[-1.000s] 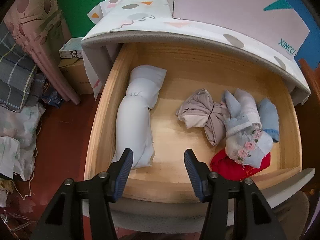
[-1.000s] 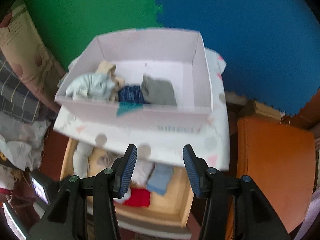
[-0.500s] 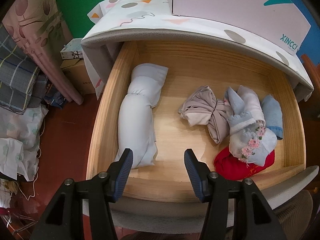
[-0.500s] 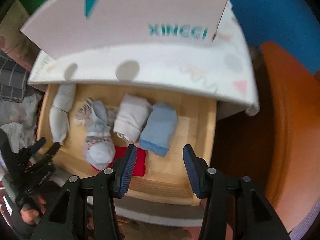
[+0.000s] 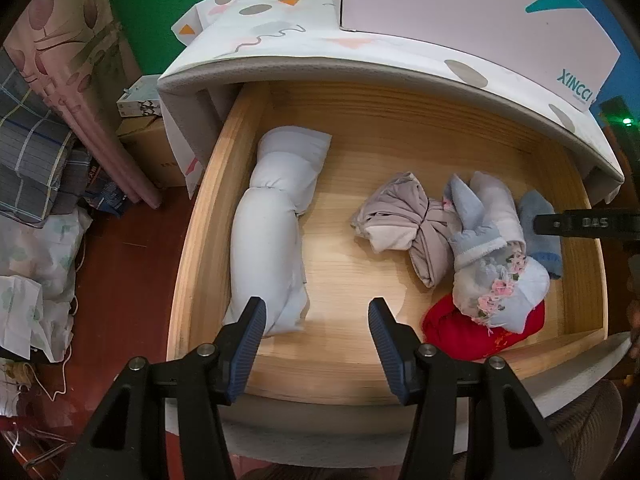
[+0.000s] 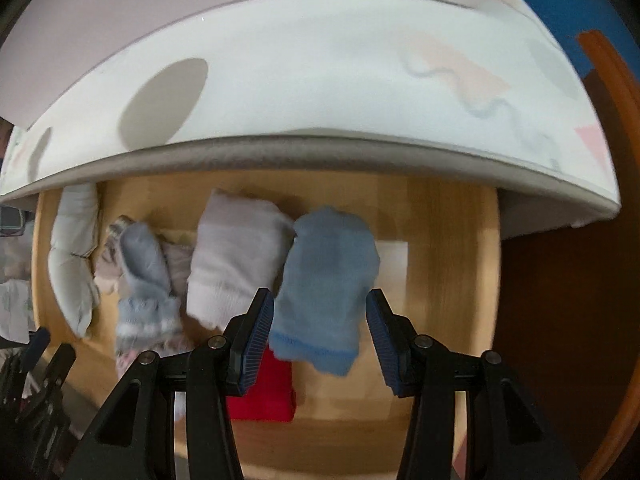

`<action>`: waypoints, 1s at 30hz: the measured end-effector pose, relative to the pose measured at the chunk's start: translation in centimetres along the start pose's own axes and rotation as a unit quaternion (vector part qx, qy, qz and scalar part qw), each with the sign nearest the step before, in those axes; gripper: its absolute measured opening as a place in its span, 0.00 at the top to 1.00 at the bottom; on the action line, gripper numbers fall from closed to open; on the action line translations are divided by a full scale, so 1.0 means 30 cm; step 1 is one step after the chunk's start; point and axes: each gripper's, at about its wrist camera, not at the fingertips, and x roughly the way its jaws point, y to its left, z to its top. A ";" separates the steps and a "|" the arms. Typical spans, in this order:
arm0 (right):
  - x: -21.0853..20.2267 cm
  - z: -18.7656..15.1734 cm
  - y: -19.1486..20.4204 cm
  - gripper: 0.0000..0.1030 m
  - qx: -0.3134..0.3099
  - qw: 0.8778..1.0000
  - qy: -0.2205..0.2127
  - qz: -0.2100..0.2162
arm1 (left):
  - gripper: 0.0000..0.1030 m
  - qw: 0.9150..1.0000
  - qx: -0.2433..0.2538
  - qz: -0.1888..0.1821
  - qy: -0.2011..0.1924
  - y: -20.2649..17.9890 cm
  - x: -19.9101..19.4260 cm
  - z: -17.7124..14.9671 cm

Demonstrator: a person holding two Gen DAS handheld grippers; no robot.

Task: Take underwear out of drawer
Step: 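Move the right gripper back into the drawer toward the light blue sock, then grasp the light blue sock with the right gripper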

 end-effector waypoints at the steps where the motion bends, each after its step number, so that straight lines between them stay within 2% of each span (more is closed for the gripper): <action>1: 0.010 0.004 0.004 0.54 -0.004 1.000 -0.001 -0.010 | 0.47 1.000 0.000 0.000 0.000 0.000 0.000 0.000; 3: 0.031 0.008 0.016 0.54 -0.016 1.000 0.000 -0.024 | 0.47 1.000 0.001 -0.001 0.000 0.001 0.000 0.001; 12: 0.075 0.002 0.013 0.56 -0.047 0.998 0.019 -0.025 | 0.47 1.000 0.003 0.002 0.001 -0.008 0.000 -0.001; 20: 0.089 -0.076 0.001 0.59 -0.063 0.996 0.043 -0.041 | 0.47 1.000 0.005 0.010 0.004 -0.014 0.002 -0.003; 30: 0.092 -0.192 -0.057 0.59 -0.050 0.996 0.066 -0.031 | 0.47 1.000 0.011 0.019 0.009 -0.014 0.004 -0.008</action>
